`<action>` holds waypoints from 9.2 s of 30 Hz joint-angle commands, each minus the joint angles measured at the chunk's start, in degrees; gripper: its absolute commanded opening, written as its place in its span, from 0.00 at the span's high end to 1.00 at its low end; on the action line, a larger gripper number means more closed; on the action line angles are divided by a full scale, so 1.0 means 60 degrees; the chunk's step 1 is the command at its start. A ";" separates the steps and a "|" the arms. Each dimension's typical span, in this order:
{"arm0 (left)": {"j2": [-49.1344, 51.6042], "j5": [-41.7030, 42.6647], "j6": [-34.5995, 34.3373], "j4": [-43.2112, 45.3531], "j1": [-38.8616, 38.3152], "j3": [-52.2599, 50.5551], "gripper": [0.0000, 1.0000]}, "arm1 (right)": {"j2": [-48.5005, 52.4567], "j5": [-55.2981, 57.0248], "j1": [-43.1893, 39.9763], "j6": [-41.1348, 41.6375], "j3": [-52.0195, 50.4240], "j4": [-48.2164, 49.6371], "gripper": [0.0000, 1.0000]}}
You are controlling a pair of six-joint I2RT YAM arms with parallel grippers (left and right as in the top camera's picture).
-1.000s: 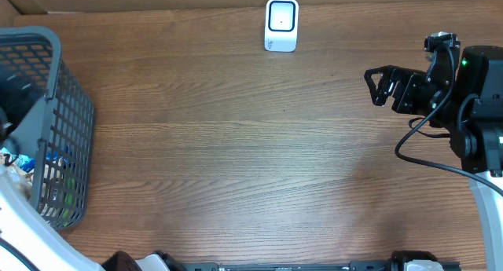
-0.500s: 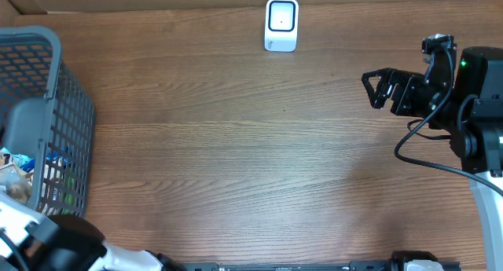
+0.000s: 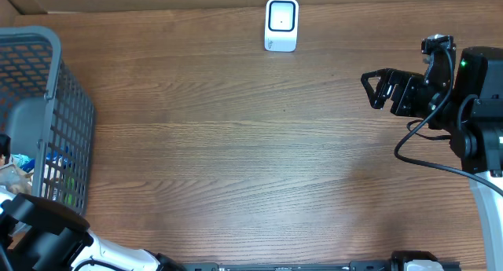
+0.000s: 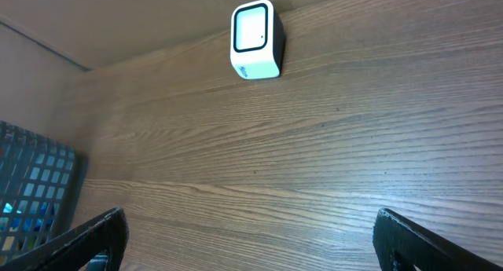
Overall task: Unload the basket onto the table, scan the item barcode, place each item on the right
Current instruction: 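Reach the left gripper into the basket and grasp the tan snack bag, then carry the tan bag to table center and release it, then return the left gripper into the basket toward the green bag, then grasp the green-and-clear snack bag with the left gripper and lift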
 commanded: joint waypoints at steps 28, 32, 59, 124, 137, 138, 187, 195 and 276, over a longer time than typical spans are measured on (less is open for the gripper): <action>-0.0007 -0.0004 -0.0106 0.4368 0.0000 -0.4725 0.71 | -0.0109 -0.0058 -0.0022 0.0036 0.0284 -0.0091 0.00; -0.0007 0.0688 0.0291 0.4218 0.0000 -0.4291 0.89 | -0.0109 -0.0055 -0.0022 0.0036 0.0284 -0.0091 0.00; -0.0747 0.5293 0.3384 -0.1249 -0.1133 0.7104 0.96 | -0.0102 -0.0055 -0.0022 0.0036 0.0284 -0.0262 0.00; 0.1016 0.2146 0.1956 -0.1807 -1.0710 0.6889 0.12 | 0.0612 0.0124 -0.0025 0.0000 0.0186 -0.0535 0.00; -0.3264 0.0018 0.0903 -0.1807 -0.4284 0.5839 0.16 | 0.0612 0.0095 -0.0022 -0.0076 0.0186 -0.0667 0.00; -0.3289 -0.0044 0.0794 -0.1807 -0.3799 0.5676 0.16 | 0.0612 0.0091 -0.0022 -0.0076 0.0186 -0.0670 0.00; 0.1661 -0.0477 -0.1902 0.4156 -0.0736 -0.3184 0.27 | 0.0612 0.0091 -0.0022 -0.0066 0.0186 -0.1129 0.00; 0.1661 -0.0528 -0.1898 0.5074 -0.0747 -0.4237 0.45 | 0.0612 0.0091 -0.0022 -0.0062 0.0186 -0.1129 0.00; 0.3078 0.3235 0.4153 0.1333 -0.1559 0.1475 0.12 | 0.0612 0.0087 -0.0022 -0.0029 0.0186 -0.1122 0.00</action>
